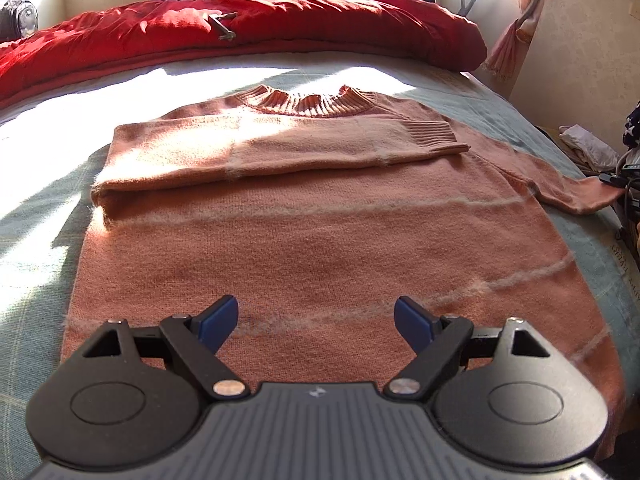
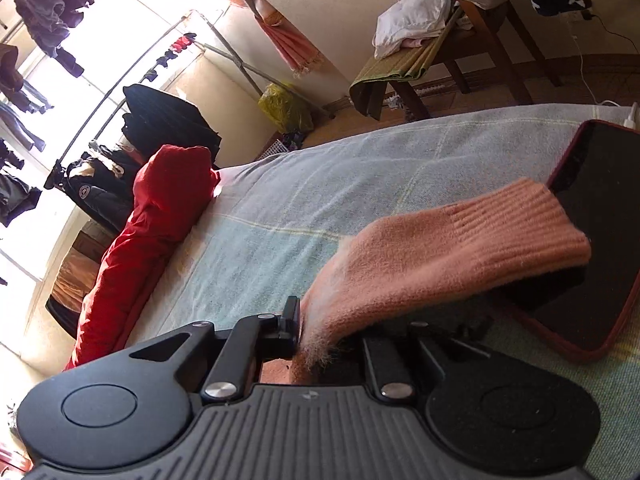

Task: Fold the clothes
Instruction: 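Close the right gripper on the ribbed cuff of the other sleeve, then lift the held cuff with the right gripper, raising the sleeve off the bed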

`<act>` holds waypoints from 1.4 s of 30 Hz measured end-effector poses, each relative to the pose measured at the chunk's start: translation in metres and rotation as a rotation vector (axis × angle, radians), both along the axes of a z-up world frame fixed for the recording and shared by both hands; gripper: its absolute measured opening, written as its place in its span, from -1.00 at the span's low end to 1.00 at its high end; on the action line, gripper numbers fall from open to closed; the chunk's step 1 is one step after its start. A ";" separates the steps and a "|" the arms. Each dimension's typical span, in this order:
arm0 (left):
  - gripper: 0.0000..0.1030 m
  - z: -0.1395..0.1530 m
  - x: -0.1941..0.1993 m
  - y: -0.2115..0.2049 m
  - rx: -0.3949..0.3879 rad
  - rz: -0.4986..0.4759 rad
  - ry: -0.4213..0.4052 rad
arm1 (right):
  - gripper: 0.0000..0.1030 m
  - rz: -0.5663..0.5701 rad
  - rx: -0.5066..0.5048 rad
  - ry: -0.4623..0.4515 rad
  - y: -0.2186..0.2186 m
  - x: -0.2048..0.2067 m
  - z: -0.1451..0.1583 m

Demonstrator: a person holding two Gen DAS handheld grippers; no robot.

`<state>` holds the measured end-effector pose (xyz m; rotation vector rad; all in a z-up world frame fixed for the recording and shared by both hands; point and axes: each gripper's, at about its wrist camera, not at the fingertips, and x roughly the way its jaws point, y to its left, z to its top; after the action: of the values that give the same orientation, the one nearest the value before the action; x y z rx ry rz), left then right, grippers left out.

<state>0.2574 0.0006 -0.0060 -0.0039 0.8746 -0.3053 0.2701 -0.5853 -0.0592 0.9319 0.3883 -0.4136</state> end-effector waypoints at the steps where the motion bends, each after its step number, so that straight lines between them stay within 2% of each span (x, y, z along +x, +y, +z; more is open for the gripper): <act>1: 0.65 0.000 0.000 0.003 -0.004 0.004 -0.003 | -0.75 0.019 -0.007 -0.010 0.003 0.001 0.008; 8: 0.65 -0.001 0.000 0.023 -0.020 -0.008 -0.030 | -0.74 0.143 -0.039 -0.086 0.036 0.011 0.061; 17: 0.65 0.008 -0.008 0.057 -0.049 0.014 -0.075 | -0.73 0.306 -0.129 -0.116 0.102 0.041 0.114; 34: 0.65 0.020 -0.044 0.139 -0.066 0.099 -0.110 | -0.72 0.459 -0.173 -0.146 0.205 0.078 0.155; 42: 0.65 0.023 -0.057 0.168 -0.106 0.119 -0.143 | -0.70 0.532 -0.205 -0.141 0.261 0.093 0.171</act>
<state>0.2003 0.1688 0.0169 -0.1309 0.7126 -0.2370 0.3633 -0.3240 0.1113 0.6218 0.4379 0.0984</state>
